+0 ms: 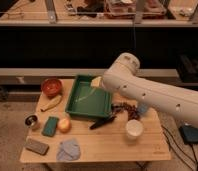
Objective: Place eraser in red bowl
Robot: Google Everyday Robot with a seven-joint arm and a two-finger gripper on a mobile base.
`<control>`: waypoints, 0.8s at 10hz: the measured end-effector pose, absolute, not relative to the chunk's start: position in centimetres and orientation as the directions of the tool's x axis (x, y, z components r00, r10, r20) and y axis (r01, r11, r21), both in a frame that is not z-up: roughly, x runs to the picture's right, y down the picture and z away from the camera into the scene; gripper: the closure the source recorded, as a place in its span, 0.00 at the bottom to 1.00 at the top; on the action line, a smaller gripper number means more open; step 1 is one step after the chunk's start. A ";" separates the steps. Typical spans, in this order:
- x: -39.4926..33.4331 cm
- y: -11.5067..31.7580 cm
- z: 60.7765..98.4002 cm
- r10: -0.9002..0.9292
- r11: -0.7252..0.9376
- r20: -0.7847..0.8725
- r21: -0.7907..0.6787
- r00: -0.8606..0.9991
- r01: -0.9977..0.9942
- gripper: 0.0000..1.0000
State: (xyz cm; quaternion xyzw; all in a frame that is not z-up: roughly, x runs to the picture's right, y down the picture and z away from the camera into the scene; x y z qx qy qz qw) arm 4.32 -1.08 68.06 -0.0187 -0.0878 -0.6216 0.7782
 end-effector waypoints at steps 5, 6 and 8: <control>4.0 -0.8 67.8 -0.965 0.197 0.195 0.098 0.175 0.975 0.20; 4.1 -1.1 68.2 -0.958 0.174 0.251 0.138 0.136 0.975 0.20; 3.7 -3.0 69.5 -0.894 0.094 0.447 0.273 -0.040 0.957 0.20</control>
